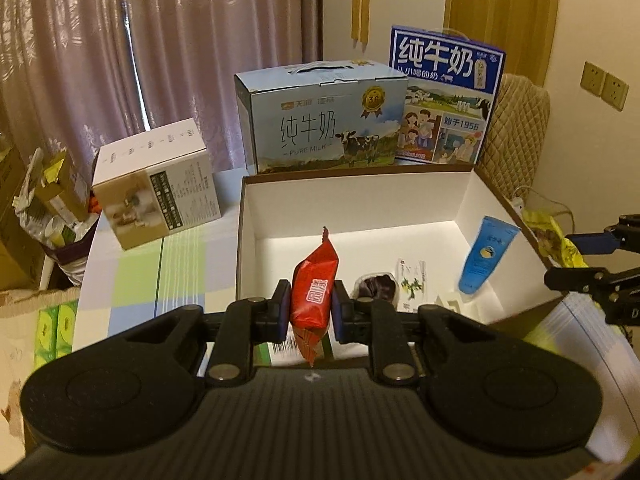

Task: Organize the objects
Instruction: 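Carry the red packet and yellow snack bag over the brown box with both grippers, then open the left gripper and right gripper to drop both packets inside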

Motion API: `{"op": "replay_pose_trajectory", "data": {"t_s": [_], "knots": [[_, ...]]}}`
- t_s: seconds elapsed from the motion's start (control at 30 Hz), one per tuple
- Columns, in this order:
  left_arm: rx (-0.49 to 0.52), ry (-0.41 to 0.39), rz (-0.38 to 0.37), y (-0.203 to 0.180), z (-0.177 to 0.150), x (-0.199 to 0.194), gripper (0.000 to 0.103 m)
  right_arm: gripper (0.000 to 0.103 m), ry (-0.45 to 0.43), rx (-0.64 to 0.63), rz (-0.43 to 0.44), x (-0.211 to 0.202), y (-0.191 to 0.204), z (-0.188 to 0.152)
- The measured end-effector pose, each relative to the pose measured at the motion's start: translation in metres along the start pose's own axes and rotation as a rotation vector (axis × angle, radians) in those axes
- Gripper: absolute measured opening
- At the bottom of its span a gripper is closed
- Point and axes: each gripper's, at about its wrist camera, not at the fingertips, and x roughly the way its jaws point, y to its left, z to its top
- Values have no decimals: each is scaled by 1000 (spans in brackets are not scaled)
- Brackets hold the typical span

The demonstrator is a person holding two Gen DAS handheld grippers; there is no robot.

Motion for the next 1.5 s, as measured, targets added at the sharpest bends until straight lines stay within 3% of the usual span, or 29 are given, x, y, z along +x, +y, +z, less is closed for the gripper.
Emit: {"op": "replay_pose_trajectory", "data": {"t_s": [0.73, 1.2, 1.5], "knots": [[126, 163, 62, -5, 34, 125, 16, 46, 147, -230, -61, 131, -56, 34], [158, 242, 108, 0, 38, 177, 16, 46, 204, -159, -67, 179, -76, 31], [184, 226, 151, -7, 47, 193, 19, 47, 162, -141, -70, 182, -77, 37]]}}
